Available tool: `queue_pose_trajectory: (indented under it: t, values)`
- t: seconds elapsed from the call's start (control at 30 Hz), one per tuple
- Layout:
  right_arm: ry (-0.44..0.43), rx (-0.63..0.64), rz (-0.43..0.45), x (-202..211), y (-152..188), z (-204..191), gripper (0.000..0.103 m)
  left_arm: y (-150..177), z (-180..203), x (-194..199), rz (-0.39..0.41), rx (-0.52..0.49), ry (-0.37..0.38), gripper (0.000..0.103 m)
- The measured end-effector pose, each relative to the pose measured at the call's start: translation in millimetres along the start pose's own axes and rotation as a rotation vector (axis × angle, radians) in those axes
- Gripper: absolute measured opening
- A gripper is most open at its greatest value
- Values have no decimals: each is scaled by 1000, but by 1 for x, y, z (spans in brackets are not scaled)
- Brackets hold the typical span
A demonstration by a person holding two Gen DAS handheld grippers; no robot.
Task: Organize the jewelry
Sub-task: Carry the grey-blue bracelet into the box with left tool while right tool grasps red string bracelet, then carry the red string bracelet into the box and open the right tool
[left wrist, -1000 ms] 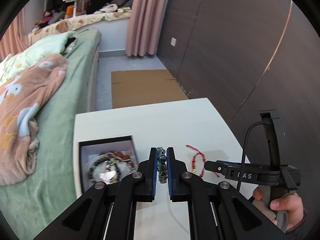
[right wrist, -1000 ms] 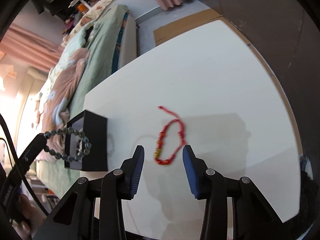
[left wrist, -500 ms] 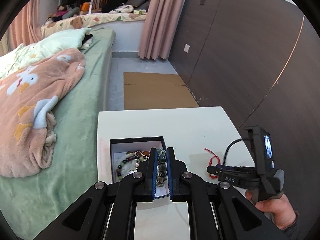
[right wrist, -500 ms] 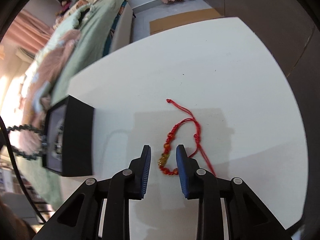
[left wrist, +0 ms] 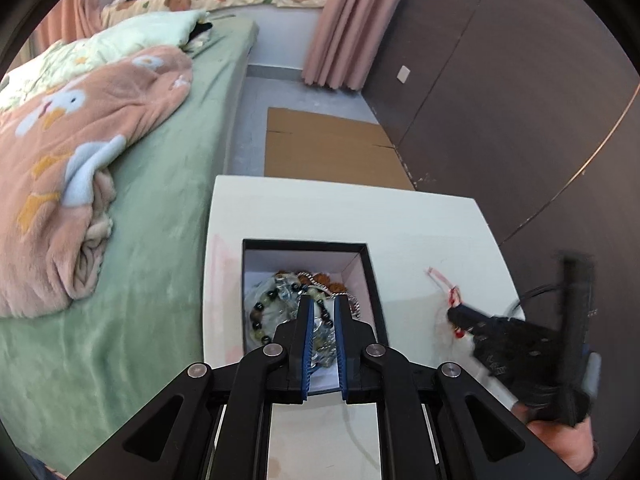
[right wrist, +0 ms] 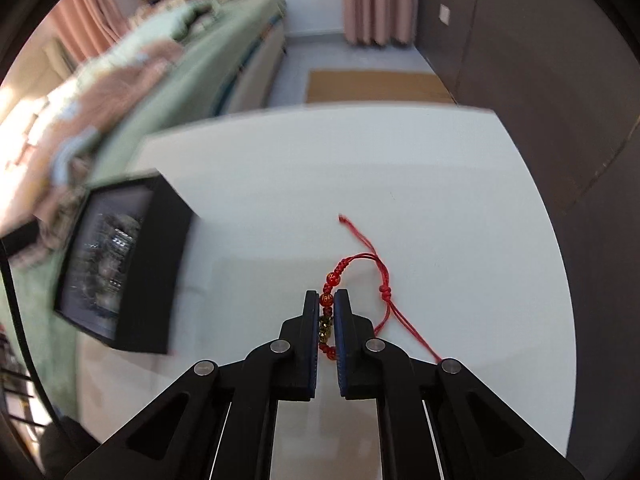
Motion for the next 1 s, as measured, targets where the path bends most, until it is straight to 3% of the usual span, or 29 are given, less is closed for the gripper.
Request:
queue_pose_trajectory:
  t: [0.07, 0.13, 0.23, 0.47, 0.73, 0.77, 0.83, 0.87, 0.9, 0.97, 1.0]
  values:
    - [-70, -24, 34, 10, -3, 0, 9, 2, -2, -2, -16, 2, 5, 17]
    - [-130, -49, 53, 15, -7, 0, 9, 4, -4, -2, -25, 11, 13, 46]
    - [-226, -69, 91, 22, -11, -5, 9, 3, -9, 5, 6, 25, 12, 68]
    - [-465, -39, 221, 45, -21, -46, 9, 5, -26, 16, 28, 61, -11, 69]
    - [-589, -5, 257, 42, -27, -91, 9, 12, -57, 28, 43, 89, -64, 69]
    - [-605, -2, 255, 40, -28, -98, 9, 12, -60, 30, 46, 91, -69, 70]
    - [-618, 4, 246, 38, -27, -107, 10, 13, -68, 36, 56, 107, -78, 83]
    - [-625, 2, 228, 35, -27, -111, 20, 13, -71, 39, 63, 116, -75, 86]
    - [-627, -6, 213, 32, -27, -113, 43, 12, -73, 42, 70, 124, -71, 88]
    - [-611, -35, 223, 32, -25, -111, 72, 12, -76, 50, 91, 135, -67, 93]
    - [-597, -43, 243, 35, -24, -108, 74, 12, -75, 53, 100, 134, -66, 96]
Point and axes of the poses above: each gripper's, at about its wrist camera, not at the fingertips, and x roughly against the way its jaws point, z to its right, y to its underside, the point moved 3 cm from there along -x, roughly the way its jaws point, and after that the axes turned 5 degrees about -y, right-handed, at the moved point
